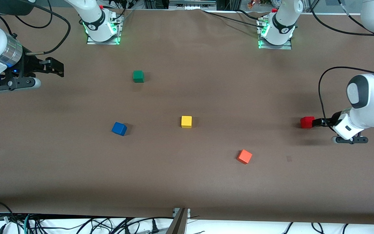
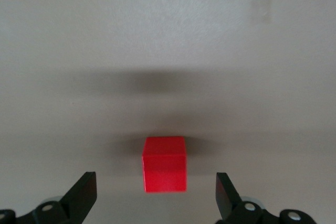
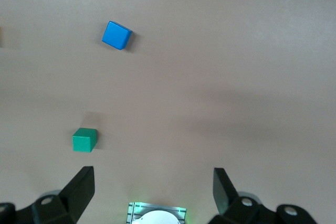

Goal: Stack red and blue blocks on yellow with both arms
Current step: 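Move the left gripper down over the red cube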

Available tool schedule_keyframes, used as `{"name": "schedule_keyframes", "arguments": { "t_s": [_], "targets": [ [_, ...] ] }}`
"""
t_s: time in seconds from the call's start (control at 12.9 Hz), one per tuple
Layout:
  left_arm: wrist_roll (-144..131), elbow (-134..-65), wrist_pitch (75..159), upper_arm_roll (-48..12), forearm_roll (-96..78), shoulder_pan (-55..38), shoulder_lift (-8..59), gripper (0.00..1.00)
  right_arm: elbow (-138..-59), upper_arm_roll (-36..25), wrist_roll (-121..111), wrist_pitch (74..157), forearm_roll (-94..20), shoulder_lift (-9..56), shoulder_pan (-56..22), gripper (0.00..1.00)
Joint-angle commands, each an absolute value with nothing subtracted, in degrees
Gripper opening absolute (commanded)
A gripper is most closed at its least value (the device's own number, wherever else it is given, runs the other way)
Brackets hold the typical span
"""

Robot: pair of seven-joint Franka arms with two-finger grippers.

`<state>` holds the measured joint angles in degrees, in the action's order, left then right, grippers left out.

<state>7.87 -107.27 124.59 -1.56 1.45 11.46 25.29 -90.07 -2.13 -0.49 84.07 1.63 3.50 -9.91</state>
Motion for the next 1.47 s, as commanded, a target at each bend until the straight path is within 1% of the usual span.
{"name": "schedule_keyframes", "arguments": {
  "t_s": [0.0, 0.46, 0.85, 0.93, 1.08, 1.24, 1.39],
  "targets": [
    [9.2, -111.7, 129.4, -2.0, 1.8, 12.3, 25.0, 1.00, -89.7, -2.0, -1.2, 83.5, 0.4, 3.6, -9.4, 1.00],
    [9.2, -114.4, 134.8, -2.5, 1.8, 12.3, 27.5, 1.00, -89.7, -2.1, -1.2, 83.5, 0.4, 3.6, -9.4, 1.00],
    [9.2, -114.2, 135.5, -2.5, 1.7, 12.3, 28.9, 1.00, -89.7, -2.1, -1.2, 83.5, 0.4, 3.6, -9.4, 1.00],
    [9.2, -114.2, 135.6, -2.5, 1.7, 12.3, 28.9, 0.84, -89.7, -2.1, -1.2, 83.5, 0.4, 3.6, -9.5, 1.00],
    [9.4, -114.3, 135.4, -2.5, 1.7, 12.3, 28.7, 0.56, -89.7, -2.0, -1.2, 83.5, 0.4, 3.6, -9.4, 1.00],
    [9.5, -114.3, 134.8, -2.5, 1.7, 12.8, 28.7, 0.40, -89.7, -2.0, -1.2, 83.5, 0.4, 3.6, -9.4, 1.00],
    [9.8, -114.3, 134.7, -2.5, 1.7, 13.0, 28.4, 0.21, -89.7, -2.0, -1.2, 83.5, 0.4, 3.6, -9.5, 1.00]
  ]
}}
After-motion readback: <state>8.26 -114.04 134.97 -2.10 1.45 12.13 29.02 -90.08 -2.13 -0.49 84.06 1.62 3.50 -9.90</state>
